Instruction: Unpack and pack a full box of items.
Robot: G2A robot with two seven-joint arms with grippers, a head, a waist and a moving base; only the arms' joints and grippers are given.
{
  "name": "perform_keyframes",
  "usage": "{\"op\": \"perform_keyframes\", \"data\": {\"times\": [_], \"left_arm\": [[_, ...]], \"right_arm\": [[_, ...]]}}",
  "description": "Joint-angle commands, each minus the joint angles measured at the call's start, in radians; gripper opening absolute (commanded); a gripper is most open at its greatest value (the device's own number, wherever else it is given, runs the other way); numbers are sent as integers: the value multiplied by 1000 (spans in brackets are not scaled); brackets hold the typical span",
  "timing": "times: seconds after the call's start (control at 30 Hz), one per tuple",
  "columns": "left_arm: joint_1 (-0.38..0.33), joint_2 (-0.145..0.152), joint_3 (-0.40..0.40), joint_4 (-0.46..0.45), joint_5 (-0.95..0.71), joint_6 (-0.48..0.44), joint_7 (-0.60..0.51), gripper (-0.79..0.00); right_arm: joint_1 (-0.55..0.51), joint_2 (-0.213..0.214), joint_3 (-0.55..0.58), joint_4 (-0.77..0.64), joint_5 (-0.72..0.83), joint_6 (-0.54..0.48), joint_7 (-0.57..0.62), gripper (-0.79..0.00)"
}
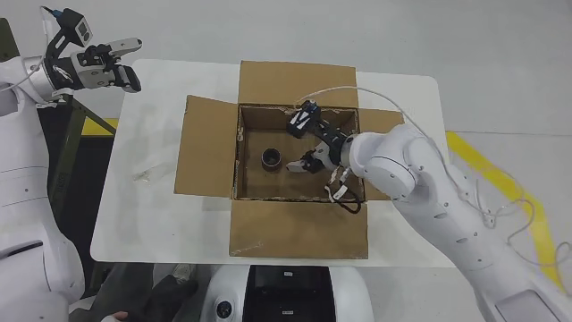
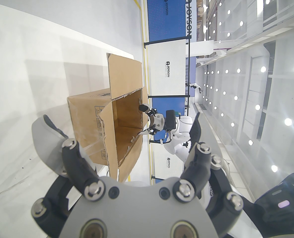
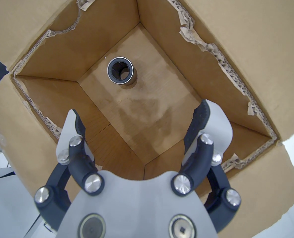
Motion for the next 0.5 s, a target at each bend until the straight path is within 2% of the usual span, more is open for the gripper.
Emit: {"op": "perform_keyframes", "data": {"times": [0.0, 0.17, 0.47], "left_arm": [[0, 0, 0, 0, 0, 0, 0, 0], [0, 0, 0, 0, 0, 0, 0, 0], [0, 0, 0, 0, 0, 0, 0, 0]], "right_arm": [[17, -3, -23, 29, -25, -68, -13, 0], [52, -17, -60, 96, -5, -138, -56, 0], [142, -62, -163, 223, 9, -189, -120, 0]]}}
